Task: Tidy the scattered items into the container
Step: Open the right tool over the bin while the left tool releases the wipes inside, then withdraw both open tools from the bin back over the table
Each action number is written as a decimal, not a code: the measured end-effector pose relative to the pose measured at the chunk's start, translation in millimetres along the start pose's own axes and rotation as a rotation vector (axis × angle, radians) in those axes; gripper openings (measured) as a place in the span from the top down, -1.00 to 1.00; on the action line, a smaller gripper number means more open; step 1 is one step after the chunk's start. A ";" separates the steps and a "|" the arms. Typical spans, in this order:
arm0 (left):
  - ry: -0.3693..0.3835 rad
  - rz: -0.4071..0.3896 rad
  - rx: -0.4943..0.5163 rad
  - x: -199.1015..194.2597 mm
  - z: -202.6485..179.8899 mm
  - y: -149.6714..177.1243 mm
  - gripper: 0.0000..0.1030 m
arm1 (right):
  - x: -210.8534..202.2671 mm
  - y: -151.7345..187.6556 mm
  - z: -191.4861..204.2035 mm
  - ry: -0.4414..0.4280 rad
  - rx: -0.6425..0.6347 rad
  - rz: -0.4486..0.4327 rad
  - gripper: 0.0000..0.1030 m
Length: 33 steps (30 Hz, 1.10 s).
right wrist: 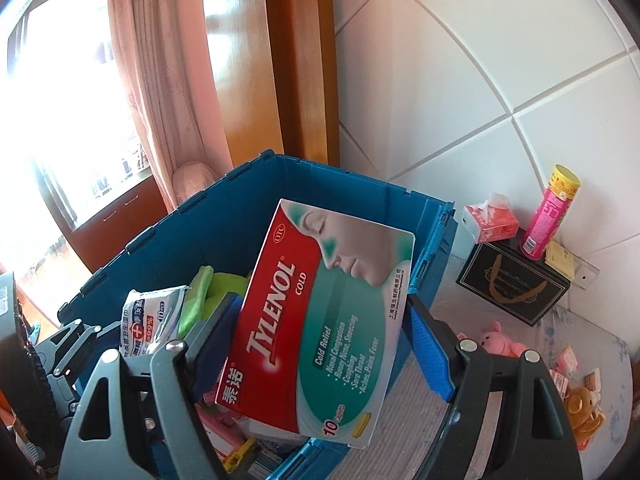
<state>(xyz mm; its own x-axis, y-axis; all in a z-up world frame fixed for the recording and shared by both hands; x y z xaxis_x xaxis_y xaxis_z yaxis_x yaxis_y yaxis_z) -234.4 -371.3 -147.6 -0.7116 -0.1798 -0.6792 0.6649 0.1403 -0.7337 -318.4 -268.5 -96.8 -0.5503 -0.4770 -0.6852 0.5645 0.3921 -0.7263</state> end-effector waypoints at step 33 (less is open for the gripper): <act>-0.077 -0.001 -0.061 -0.6 26.5 -2.8 -0.99 | 14.4 -4.8 -8.8 -0.012 0.007 -0.002 -1.00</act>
<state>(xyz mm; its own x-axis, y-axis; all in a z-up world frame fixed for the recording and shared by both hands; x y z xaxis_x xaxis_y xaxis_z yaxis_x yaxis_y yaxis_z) -229.9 -397.4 -144.6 -0.6915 -0.2536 -0.6764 0.6471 0.1989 -0.7360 -334.4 -270.2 -103.7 -0.5442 -0.4874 -0.6829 0.5677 0.3854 -0.7275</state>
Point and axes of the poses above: each gripper's, at about its wrist camera, not at the fingertips, and x roughly the way its jaws point, z to its left, y to its underside, the point moved 9 cm from there along x, roughly the way its jaws point, and after that the axes turned 2 degrees about z, right-handed, at the moved point
